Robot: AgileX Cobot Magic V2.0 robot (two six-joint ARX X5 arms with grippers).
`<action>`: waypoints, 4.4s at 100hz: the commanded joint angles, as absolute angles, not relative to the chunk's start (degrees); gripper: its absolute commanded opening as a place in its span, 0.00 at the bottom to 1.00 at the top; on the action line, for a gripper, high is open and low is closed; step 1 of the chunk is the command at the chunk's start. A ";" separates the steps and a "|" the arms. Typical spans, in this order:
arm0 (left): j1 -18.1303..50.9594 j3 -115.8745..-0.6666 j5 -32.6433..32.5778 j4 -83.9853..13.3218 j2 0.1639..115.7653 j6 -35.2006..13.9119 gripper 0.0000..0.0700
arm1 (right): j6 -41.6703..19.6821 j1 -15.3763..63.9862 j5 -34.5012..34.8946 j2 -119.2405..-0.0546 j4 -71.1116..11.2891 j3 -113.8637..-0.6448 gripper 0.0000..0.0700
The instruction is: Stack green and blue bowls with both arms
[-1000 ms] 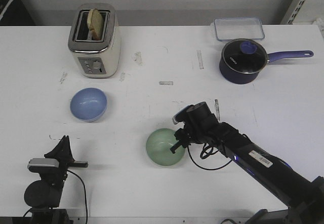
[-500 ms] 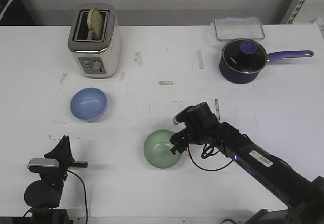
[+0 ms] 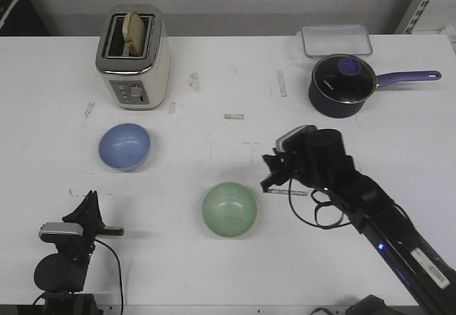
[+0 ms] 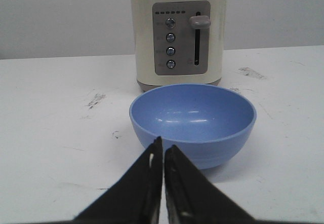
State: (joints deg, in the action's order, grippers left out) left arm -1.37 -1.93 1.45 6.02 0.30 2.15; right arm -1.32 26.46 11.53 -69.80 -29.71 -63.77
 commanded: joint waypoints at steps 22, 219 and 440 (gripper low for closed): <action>-1.39 -0.69 1.48 6.90 0.19 1.89 0.00 | 3.09 15.90 3.79 -58.24 -34.09 -63.24 0.00; -5.50 -66.13 0.51 -21.69 72.90 -3.40 0.61 | 1.50 7.38 1.45 -12.23 -26.13 -27.40 0.00; 32.95 -73.87 17.02 -37.98 78.72 -11.29 0.00 | 1.48 7.38 1.48 -12.49 -26.15 -27.29 0.00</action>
State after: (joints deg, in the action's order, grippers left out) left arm 31.31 -72.90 16.71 -38.72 76.62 -10.33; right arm 2.11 7.35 1.50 -12.25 -26.68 -27.49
